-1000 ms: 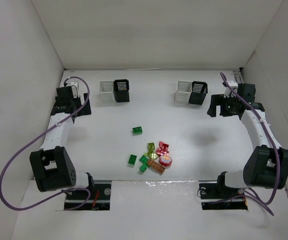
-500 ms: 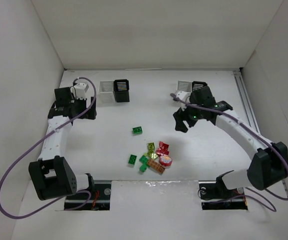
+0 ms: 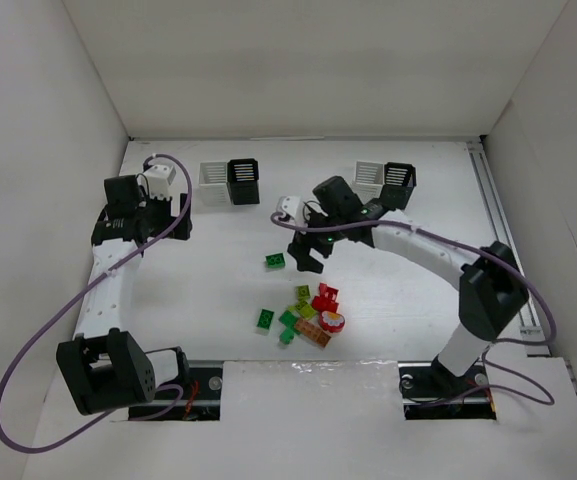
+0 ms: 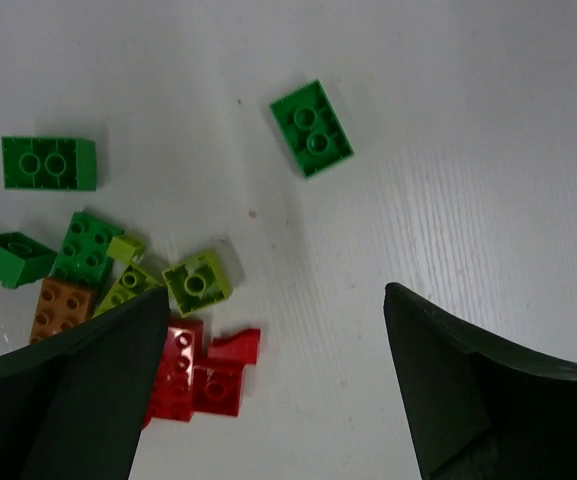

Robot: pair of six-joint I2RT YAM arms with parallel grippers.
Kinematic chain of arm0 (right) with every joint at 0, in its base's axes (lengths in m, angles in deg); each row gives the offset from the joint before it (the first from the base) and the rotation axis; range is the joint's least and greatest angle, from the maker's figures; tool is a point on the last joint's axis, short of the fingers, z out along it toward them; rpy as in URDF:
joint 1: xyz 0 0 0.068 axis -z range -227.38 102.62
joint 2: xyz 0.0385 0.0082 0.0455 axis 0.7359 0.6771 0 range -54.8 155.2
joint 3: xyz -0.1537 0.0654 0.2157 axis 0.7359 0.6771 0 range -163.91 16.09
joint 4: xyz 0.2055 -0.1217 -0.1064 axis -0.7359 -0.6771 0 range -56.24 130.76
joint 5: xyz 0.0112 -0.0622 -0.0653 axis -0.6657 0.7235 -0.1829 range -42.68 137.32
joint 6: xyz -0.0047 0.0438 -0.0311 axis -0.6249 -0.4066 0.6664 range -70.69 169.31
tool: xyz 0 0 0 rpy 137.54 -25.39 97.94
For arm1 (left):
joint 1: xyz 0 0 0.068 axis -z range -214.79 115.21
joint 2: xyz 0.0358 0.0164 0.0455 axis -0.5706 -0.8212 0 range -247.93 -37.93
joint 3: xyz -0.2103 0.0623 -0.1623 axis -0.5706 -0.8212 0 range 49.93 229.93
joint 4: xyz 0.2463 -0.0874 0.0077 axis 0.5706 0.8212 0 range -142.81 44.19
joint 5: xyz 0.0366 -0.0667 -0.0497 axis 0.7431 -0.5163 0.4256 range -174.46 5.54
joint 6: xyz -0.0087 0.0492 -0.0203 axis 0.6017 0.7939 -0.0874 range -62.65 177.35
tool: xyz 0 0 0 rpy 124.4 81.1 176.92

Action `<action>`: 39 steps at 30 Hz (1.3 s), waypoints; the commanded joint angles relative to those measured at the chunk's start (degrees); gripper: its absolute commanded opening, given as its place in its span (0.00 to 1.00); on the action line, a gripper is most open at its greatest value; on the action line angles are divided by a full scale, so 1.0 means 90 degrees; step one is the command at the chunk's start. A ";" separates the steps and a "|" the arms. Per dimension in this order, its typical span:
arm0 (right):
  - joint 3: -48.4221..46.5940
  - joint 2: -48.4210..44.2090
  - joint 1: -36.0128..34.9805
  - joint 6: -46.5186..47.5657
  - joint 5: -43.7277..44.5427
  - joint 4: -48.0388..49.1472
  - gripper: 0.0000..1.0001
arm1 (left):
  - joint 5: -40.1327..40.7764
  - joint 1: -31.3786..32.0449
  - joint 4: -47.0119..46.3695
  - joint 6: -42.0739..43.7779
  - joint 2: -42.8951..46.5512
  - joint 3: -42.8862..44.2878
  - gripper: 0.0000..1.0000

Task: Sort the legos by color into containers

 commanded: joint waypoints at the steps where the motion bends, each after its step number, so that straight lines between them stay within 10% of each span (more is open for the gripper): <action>1: -0.0703 0.0505 -0.0242 0.0760 -0.0310 0.0265 0.92 | -0.0135 0.0003 0.0064 0.0058 0.0146 0.0113 0.96; 32: -0.3136 0.3455 -0.0848 0.1728 0.0471 -0.0615 0.90 | 0.0090 0.0003 0.0055 0.0116 -0.0361 0.0475 0.99; 39: -0.3127 0.3524 -0.0790 0.1913 0.0598 -0.0615 0.71 | 0.0148 0.0003 -0.0004 0.0116 -0.0488 0.0533 0.99</action>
